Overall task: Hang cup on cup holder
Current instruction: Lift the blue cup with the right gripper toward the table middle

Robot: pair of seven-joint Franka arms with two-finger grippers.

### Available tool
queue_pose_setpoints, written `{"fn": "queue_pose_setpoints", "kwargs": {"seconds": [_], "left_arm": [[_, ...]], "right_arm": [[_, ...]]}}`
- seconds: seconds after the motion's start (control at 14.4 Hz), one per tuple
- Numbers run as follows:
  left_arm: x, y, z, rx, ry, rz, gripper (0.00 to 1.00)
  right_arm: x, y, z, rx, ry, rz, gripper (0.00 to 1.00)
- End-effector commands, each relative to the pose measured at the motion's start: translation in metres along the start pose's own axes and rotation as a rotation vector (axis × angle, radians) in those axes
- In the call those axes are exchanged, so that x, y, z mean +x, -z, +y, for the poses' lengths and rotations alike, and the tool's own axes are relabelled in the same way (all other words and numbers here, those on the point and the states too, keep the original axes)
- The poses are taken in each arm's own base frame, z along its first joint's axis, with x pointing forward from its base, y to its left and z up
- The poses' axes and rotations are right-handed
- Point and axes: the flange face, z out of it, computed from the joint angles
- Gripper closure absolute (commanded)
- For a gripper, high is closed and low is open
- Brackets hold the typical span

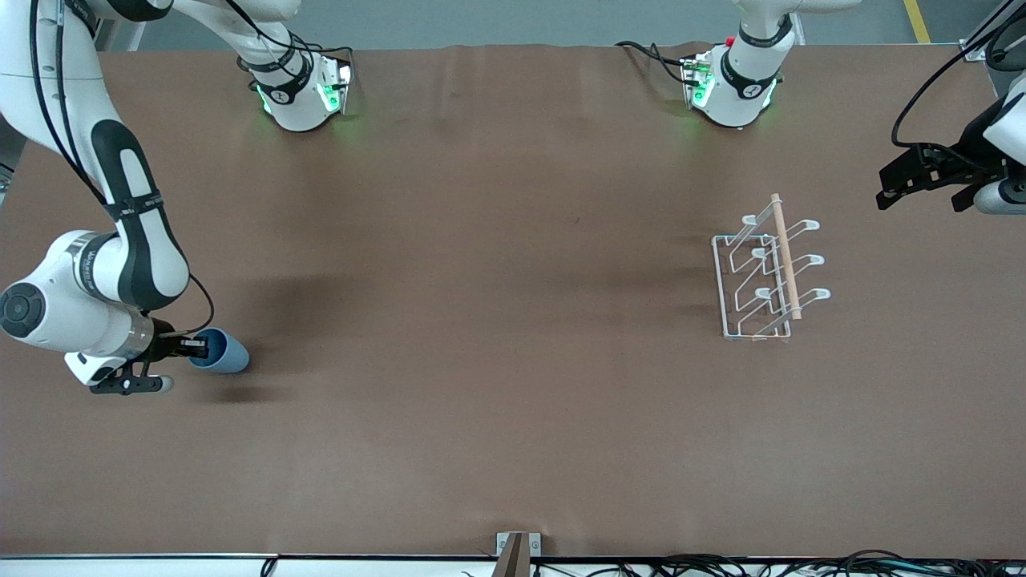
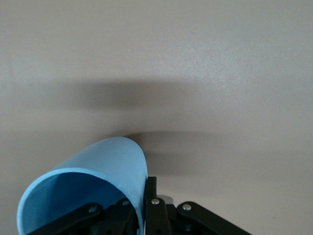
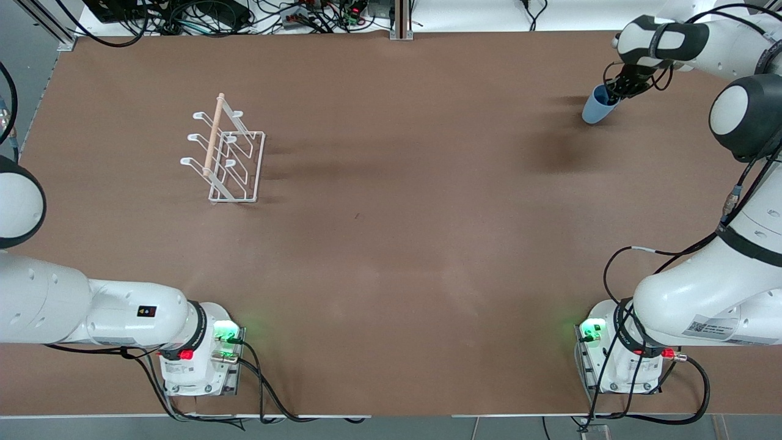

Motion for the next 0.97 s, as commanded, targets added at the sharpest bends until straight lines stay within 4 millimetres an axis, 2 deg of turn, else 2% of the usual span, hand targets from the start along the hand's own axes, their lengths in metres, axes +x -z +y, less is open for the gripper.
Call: {"fn": "queue_pose_setpoints", "kwargs": {"seconds": [0.0, 0.07, 0.28, 0.42, 0.55, 0.69, 0.9], "left_arm": [[0.0, 0.003, 0.001, 0.005, -0.009, 0.001, 0.0], [0.0, 0.003, 0.001, 0.005, -0.009, 0.001, 0.0], [0.0, 0.003, 0.001, 0.007, -0.018, 0.003, 0.0], [0.0, 0.005, -0.004, 0.007, -0.026, 0.007, 0.0], [0.0, 0.005, -0.005, 0.005, -0.058, 0.007, 0.0], [0.003, 0.003, -0.007, 0.007, -0.075, 0.003, 0.0], [0.004, 0.003, -0.006, 0.001, -0.114, 0.006, 0.0]], "right_arm": [[0.002, 0.051, -0.022, 0.031, -0.003, 0.005, 1.0], [0.0, 0.068, -0.029, 0.042, -0.008, 0.019, 1.0], [-0.009, 0.097, -0.073, 0.196, -0.06, -0.008, 1.0], [-0.018, 0.117, -0.115, 0.322, -0.086, -0.036, 0.99], [-0.028, 0.134, -0.162, 0.36, -0.095, -0.043, 0.99], [-0.043, 0.133, -0.204, 0.434, -0.084, -0.076, 0.99], [-0.061, 0.119, -0.242, 0.652, -0.121, -0.21, 0.99]]}}
